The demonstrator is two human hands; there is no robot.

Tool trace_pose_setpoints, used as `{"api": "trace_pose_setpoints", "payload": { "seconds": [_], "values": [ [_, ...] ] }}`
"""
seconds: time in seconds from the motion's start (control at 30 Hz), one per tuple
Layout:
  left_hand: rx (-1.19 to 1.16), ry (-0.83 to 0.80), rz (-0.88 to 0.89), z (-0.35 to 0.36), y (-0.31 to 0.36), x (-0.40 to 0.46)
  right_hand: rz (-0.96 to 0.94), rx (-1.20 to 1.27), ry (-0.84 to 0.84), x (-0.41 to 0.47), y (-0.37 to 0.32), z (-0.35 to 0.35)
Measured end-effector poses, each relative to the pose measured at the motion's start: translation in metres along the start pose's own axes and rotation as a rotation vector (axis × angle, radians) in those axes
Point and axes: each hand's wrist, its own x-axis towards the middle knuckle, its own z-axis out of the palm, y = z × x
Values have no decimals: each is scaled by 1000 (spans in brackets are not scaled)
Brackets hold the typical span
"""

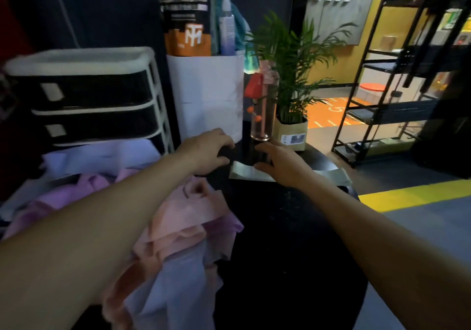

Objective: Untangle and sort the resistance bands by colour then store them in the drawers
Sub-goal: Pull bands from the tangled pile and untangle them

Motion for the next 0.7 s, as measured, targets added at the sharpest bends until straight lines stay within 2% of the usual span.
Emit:
{"api": "trace_pose_setpoints", "payload": {
  "seconds": [0.37, 0.53, 0.7],
  "values": [
    [-57, 155, -163, -59, -45, -151, -251, 74, -99, -19, -157, 9],
    [-148, 268, -331, -64, -79, -221, -300, 108, -128, -32, -217, 26],
    [-204, 343, -421, -62, -105, -274, -410, 25, -157, -35, -264, 43]
  ]
}}
